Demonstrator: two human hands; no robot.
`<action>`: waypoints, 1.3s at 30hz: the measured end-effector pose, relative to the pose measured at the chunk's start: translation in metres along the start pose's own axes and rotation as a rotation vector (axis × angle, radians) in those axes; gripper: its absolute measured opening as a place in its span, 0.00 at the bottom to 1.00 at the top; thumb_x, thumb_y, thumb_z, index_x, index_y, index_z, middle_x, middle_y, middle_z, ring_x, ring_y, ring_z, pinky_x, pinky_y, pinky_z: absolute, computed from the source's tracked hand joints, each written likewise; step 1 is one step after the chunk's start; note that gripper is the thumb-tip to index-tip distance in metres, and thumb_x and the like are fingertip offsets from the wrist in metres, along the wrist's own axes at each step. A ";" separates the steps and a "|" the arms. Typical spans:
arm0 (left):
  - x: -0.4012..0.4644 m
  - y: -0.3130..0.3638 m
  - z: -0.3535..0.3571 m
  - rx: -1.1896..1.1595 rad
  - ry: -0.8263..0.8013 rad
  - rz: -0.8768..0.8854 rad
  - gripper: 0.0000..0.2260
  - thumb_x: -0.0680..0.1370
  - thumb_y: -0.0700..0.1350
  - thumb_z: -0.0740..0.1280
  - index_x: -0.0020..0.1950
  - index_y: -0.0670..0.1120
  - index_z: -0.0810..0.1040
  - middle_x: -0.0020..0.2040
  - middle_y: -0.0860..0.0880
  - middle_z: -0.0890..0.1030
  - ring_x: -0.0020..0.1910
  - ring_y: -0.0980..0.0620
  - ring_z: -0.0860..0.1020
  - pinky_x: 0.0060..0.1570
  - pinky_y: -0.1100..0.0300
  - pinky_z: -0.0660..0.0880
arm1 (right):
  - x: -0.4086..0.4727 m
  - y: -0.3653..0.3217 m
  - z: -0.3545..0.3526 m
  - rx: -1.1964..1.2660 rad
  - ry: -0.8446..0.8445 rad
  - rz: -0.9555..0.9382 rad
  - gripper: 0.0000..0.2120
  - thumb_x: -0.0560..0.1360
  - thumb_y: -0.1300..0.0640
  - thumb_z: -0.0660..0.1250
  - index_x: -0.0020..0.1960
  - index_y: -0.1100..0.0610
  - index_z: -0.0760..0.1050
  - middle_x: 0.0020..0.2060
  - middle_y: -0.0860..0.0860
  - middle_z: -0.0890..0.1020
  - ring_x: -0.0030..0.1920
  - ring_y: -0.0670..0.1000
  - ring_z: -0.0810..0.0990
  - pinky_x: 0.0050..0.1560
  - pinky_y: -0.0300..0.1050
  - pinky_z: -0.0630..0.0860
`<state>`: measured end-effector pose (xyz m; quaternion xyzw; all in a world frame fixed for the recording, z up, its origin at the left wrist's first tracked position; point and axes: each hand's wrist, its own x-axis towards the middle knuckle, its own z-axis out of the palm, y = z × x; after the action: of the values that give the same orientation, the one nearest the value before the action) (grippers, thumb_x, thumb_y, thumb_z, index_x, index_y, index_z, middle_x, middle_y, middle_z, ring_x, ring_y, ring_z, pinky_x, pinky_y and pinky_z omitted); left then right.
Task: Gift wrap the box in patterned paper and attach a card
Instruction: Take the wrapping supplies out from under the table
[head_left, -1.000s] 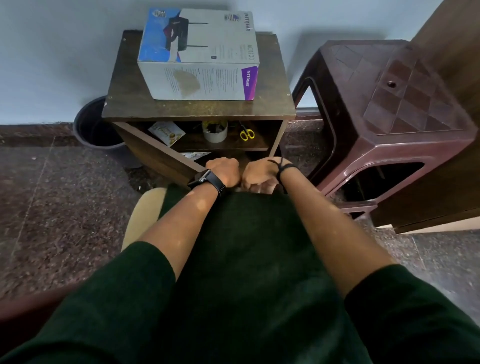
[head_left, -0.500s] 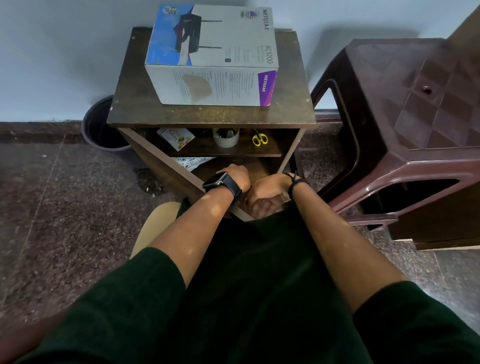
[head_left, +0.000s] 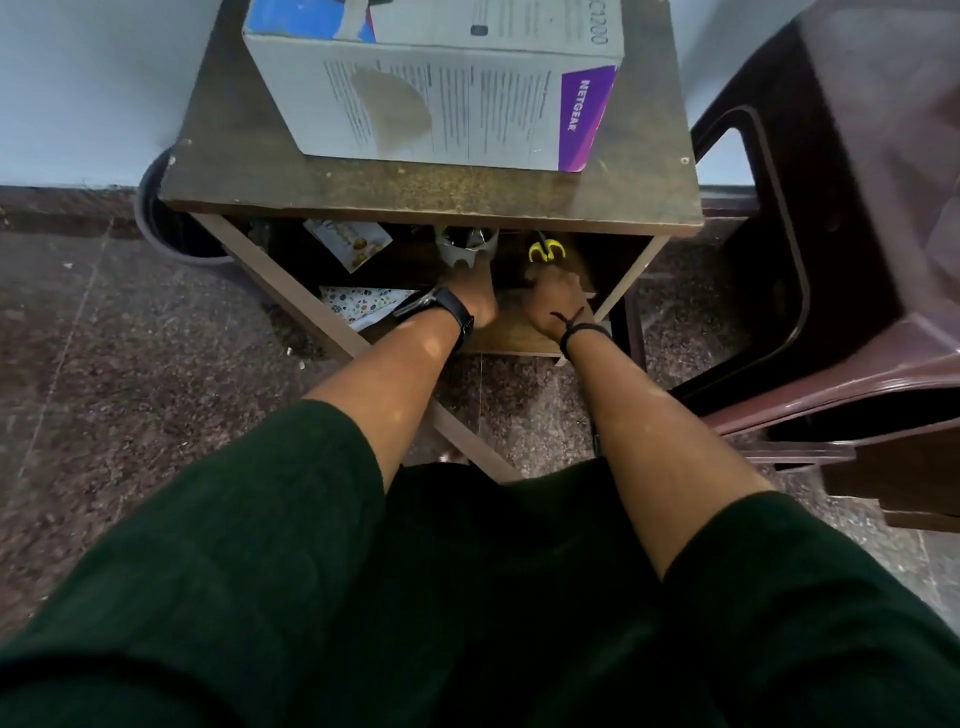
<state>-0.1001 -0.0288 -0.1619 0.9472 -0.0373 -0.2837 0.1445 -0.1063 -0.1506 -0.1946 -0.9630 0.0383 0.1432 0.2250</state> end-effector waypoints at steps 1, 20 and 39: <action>0.007 -0.001 0.004 -0.023 -0.004 -0.005 0.28 0.81 0.43 0.58 0.77 0.44 0.48 0.70 0.36 0.63 0.67 0.35 0.67 0.61 0.48 0.67 | 0.008 0.003 0.004 -0.037 0.032 -0.009 0.14 0.79 0.58 0.59 0.63 0.60 0.72 0.61 0.61 0.76 0.61 0.62 0.75 0.57 0.49 0.72; 0.072 -0.009 0.040 -0.680 0.502 -0.572 0.34 0.73 0.53 0.70 0.72 0.41 0.59 0.72 0.41 0.62 0.74 0.42 0.57 0.72 0.50 0.53 | 0.058 0.038 0.043 -0.243 0.075 -0.016 0.17 0.79 0.59 0.54 0.67 0.57 0.68 0.67 0.60 0.68 0.68 0.62 0.65 0.64 0.54 0.66; 0.089 0.002 0.070 -0.976 0.808 -0.409 0.41 0.62 0.55 0.79 0.69 0.47 0.65 0.72 0.47 0.67 0.76 0.46 0.53 0.73 0.43 0.54 | 0.061 0.031 0.032 0.117 0.307 0.340 0.13 0.78 0.57 0.64 0.60 0.63 0.74 0.58 0.60 0.76 0.59 0.59 0.77 0.55 0.50 0.75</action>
<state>-0.0642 -0.0619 -0.2644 0.7929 0.3331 0.0877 0.5027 -0.0602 -0.1648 -0.2536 -0.9384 0.2422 0.0282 0.2448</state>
